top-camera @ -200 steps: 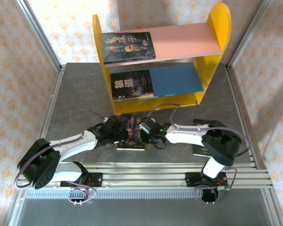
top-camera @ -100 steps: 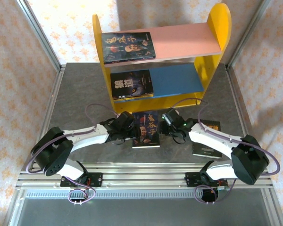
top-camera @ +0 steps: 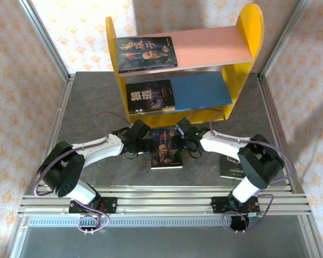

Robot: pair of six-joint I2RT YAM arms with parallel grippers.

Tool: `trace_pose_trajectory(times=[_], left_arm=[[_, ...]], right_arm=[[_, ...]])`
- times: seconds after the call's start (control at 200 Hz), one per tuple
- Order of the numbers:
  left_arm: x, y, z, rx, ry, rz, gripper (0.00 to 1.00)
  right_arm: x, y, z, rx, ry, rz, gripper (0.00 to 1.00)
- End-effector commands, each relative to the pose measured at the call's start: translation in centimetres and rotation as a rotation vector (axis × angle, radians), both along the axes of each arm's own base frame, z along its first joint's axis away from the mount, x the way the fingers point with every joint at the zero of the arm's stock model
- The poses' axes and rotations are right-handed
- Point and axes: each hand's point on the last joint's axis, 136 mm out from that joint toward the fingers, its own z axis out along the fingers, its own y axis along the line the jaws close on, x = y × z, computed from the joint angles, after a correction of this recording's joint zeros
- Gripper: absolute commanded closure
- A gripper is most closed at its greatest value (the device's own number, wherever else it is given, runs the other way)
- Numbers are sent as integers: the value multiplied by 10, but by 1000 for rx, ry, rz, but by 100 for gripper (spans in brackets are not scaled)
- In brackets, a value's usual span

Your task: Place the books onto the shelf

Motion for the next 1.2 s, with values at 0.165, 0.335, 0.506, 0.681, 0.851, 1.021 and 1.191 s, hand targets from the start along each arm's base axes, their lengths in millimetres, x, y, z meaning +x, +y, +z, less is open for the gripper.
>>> trace_pose_trajectory(times=[0.165,0.335,0.506,0.681,0.851,1.021,1.191], left_arm=[[2,-13,-14,-54,46,-49,43],[3,-20,-23,-98,65,-49,43],[1,-26,-37,-124,93,-51,43],[-2,-33,-48,-167,117,-52,43],[1,-47,-36,-253,92,-74,44],[4,-51,0,-308,15,-93,44],[5,-45,36,-305,-62,-103,45]], right_arm=[[-8,22,-20,40,30,31,43],[-25,22,-43,50,70,16,53],[-43,16,-69,85,127,-8,70],[-59,21,-85,111,169,9,76],[-67,50,-92,140,195,63,78],[-66,71,-93,174,204,81,79],[-63,73,-88,167,196,95,78]])
